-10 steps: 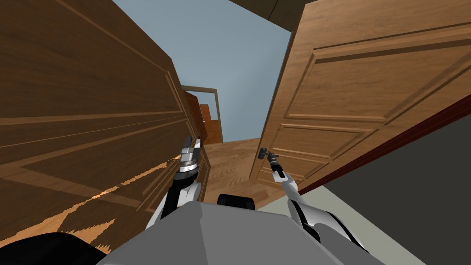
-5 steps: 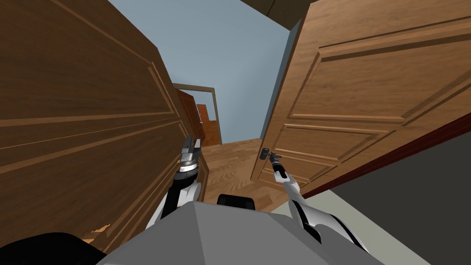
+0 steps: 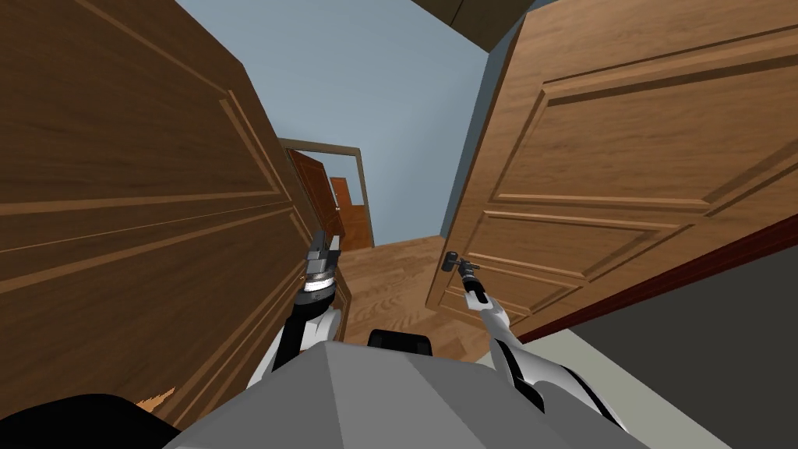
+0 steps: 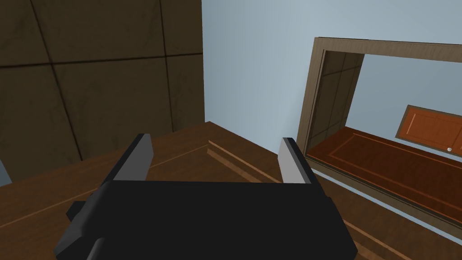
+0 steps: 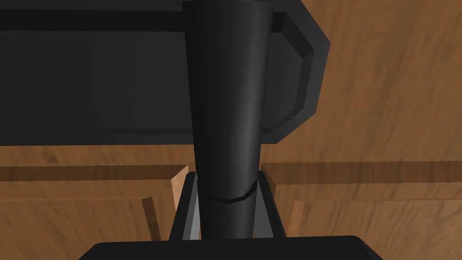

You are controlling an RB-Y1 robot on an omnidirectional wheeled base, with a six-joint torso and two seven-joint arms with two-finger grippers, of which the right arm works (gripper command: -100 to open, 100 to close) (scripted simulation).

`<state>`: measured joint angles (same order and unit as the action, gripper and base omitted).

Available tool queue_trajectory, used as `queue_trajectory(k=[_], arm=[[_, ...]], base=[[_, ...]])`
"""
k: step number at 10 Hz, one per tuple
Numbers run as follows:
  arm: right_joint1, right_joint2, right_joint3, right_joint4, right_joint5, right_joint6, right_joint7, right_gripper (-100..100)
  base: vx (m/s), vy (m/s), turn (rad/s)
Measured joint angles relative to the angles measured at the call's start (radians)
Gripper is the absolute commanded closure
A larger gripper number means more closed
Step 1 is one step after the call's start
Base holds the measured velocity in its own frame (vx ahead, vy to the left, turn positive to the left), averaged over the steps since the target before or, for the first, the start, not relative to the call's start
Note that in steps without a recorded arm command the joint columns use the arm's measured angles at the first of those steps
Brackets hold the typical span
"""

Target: Push the door open

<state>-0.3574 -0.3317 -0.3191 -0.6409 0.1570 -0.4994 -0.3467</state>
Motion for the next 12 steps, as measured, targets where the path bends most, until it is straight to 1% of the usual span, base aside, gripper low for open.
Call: queue_trajectory(k=[1,2,3,5,6,7,8,10,11,12], arm=[[0.005,0.002,-0.005,-0.008,-0.001,0.007,0.004,100],[-0.002,0.001,-0.015,0.004,-0.004,0.003,0.011,100],[-0.005,0.003,-0.026,0.006,-0.007,0.004,0.020,100],[0.006,0.009,-0.049,-0.023,-0.013,0.021,0.036,100],[-0.009,0.008,-0.067,0.007,-0.017,0.009,0.050,100],[-0.009,0.009,-0.079,0.009,-0.020,0.006,0.060,100],[-0.010,0.011,-0.089,0.007,-0.023,0.009,0.068,100],[-0.007,0.012,-0.099,-0.003,-0.025,0.016,0.075,100],[0.000,0.016,-0.104,-0.014,-0.027,0.023,0.078,100],[0.013,0.020,-0.108,-0.030,-0.028,0.033,0.080,100]], base=[[0.188,0.051,-0.085],[0.191,0.043,-0.089],[0.232,0.057,-0.106],[0.221,0.077,-0.121],[0.201,0.059,-0.090],[0.182,0.048,-0.080],[0.176,0.044,-0.060],[0.099,0.019,-0.033],[0.177,0.027,-0.054],[0.118,0.039,-0.027]])
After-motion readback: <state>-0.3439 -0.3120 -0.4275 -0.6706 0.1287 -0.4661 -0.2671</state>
